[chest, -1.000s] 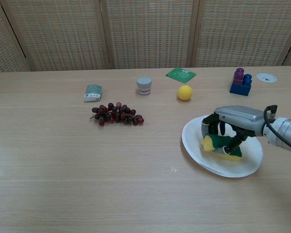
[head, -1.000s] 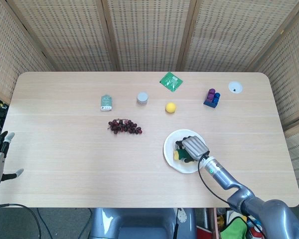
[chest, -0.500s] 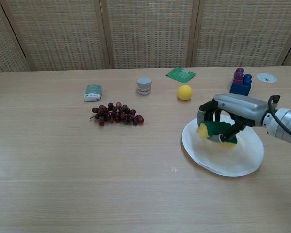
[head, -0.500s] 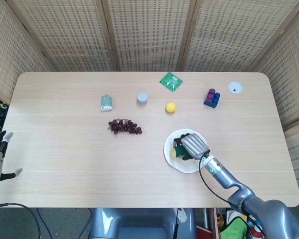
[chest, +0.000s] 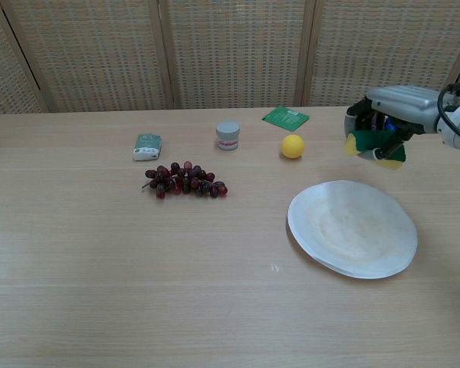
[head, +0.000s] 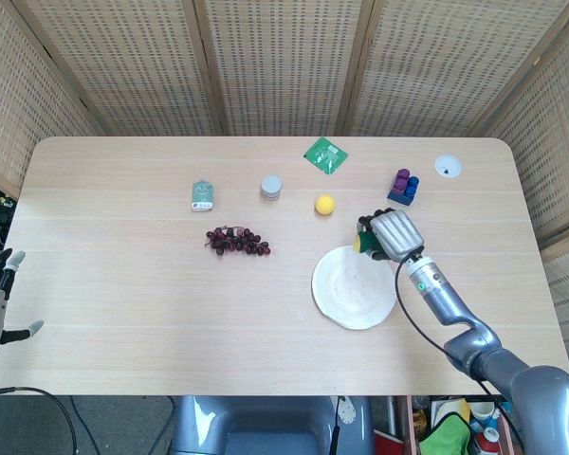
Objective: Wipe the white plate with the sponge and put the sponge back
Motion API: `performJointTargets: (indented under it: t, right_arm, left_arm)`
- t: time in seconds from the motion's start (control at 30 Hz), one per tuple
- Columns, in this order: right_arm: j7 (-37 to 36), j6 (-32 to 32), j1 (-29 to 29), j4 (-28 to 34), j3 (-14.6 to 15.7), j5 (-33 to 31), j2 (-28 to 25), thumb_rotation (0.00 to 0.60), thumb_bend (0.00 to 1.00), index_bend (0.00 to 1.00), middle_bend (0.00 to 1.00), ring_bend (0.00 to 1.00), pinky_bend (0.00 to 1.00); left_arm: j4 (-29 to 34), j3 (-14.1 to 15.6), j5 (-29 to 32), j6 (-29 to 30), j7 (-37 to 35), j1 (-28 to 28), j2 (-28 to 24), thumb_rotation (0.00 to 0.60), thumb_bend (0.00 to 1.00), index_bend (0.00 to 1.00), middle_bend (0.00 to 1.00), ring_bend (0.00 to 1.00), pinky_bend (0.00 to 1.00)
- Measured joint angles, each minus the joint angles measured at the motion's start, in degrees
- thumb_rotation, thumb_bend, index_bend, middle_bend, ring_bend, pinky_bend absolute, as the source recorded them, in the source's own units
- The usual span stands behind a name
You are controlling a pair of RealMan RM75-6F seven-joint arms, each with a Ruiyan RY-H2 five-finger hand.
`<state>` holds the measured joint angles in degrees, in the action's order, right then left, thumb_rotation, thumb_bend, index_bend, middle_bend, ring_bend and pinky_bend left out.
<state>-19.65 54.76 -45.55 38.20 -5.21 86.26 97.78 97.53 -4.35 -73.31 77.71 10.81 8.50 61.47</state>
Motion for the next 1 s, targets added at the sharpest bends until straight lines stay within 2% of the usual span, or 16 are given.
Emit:
performJointTargets:
  t: [0.1,0.2,0.23,0.3,0.33,0.43,0.57,0.67,0.8,0.97,1.0]
  right_arm:
    - [1.4,-3.4,-0.3,-3.9,-0.5,-1.8,1.3,0.600,0.30,0.49,0.52,0.41,0.40]
    - [2.8,-6.9,-0.5,-7.6,-0.8,-3.3,3.0,0.600,0.28,0.45,0.39,0.30,0.31]
    - [3.1,-8.2,-0.6,-8.4,-0.9,-3.7,3.5,0.600,0.23,0.37,0.28,0.18,0.23]
    - [3.9,-11.4,-0.8,-9.1,-1.1,-4.8,4.1,0.600,0.10,0.21,0.08,0.03,0.10]
    - [4.2,-12.8,-0.9,-9.2,-1.2,-5.2,4.2,0.600,0.06,0.14,0.02,0.00,0.05]
    - [5.4,-15.6,-0.9,-7.8,-1.7,-6.8,4.1,0.600,0.01,0.04,0.00,0.00,0.00]
    - [6.4,-13.1,-0.1,-3.4,-2.9,-7.7,2.8,0.600,0.00,0.03,0.00,0.00,0.00]
    - [7.0,-9.5,1.2,2.6,-3.7,-8.3,0.6,0.600,0.00,0.03,0.00,0.00,0.00]
    - [8.4,-3.6,4.2,13.4,-4.1,-8.2,-4.5,0.600,0.00,0.03,0.00,0.00,0.00]
    - [11.4,5.8,9.9,27.0,-2.8,-6.4,-12.6,0.600,0.00,0.02,0.00,0.00,0.00]
    - [12.3,9.6,12.4,30.1,-1.9,-5.4,-14.7,0.600,0.00,0.02,0.00,0.00,0.00]
  left_arm:
    - [-0.1,-0.1,0.5,-0.3,0.2,0.1,0.1,0.600,0.00,0.00,0.00,0.00,0.00]
    - [-0.2,-0.2,0.8,-0.4,0.1,0.2,0.2,0.600,0.00,0.00,0.00,0.00,0.00]
    - [-0.1,-0.2,0.8,-0.4,0.0,0.2,0.1,0.600,0.00,0.00,0.00,0.00,0.00]
    - [-0.2,-0.2,0.8,-0.6,0.0,0.2,0.1,0.600,0.00,0.00,0.00,0.00,0.00]
    - [-0.2,-0.1,0.8,-0.7,0.0,0.2,0.1,0.600,0.00,0.00,0.00,0.00,0.00]
    - [-0.1,0.0,0.7,-0.9,-0.2,0.3,0.0,0.600,0.00,0.00,0.00,0.00,0.00]
    - [0.0,0.1,0.2,-0.8,-0.8,0.2,-0.2,0.600,0.00,0.00,0.00,0.00,0.00]
    - [0.0,0.3,-0.4,-0.7,-1.3,0.2,-0.3,0.600,0.00,0.00,0.00,0.00,0.00]
    - [-0.1,0.6,-1.5,-0.5,-1.8,0.1,-0.4,0.600,0.00,0.00,0.00,0.00,0.00]
    - [-0.3,1.1,-3.3,0.3,-2.9,-0.3,-0.4,0.600,0.00,0.00,0.00,0.00,0.00]
    - [-0.3,1.3,-3.8,0.6,-3.1,-0.4,-0.4,0.600,0.00,0.00,0.00,0.00,0.00]
